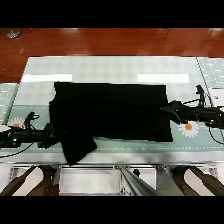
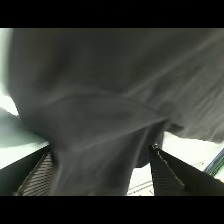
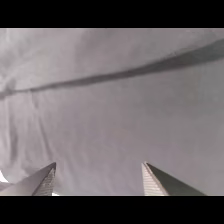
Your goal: Fold the shirts.
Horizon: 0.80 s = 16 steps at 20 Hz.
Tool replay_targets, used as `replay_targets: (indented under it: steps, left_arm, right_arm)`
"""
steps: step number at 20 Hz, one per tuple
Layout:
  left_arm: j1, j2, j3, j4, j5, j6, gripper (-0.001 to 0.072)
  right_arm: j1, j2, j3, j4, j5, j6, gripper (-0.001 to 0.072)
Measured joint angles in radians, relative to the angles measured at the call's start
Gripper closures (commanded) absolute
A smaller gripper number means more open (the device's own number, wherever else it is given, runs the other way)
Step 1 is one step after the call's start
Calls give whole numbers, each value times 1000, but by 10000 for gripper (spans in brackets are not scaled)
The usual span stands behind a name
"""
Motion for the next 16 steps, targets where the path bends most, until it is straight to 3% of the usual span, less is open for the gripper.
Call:
replay_targets:
  steps: [1,2,3,4,9,16]
  left_arm:
    - [-30,-2,-4,-11,10,7,19]
    - [-56,-4,-6,-18,19,10,179]
    - [-74,-5,-8,-17,38,15,555]
    - [-87,-7,-10,0,59,24,685]
    - [-111,-8,-9,-24,53,51,683]
    - [-117,-8,-9,-31,46,60,683]
  right_arm:
    - [-21,1,5,8,3,3,92]
    - [-50,1,13,4,13,6,92]
    - [-87,2,22,-18,29,12,93]
    - [-131,2,29,-69,52,26,94]
    - [-247,2,-29,-352,186,119,94]
    - [-154,-52,-97,-439,179,170,94]
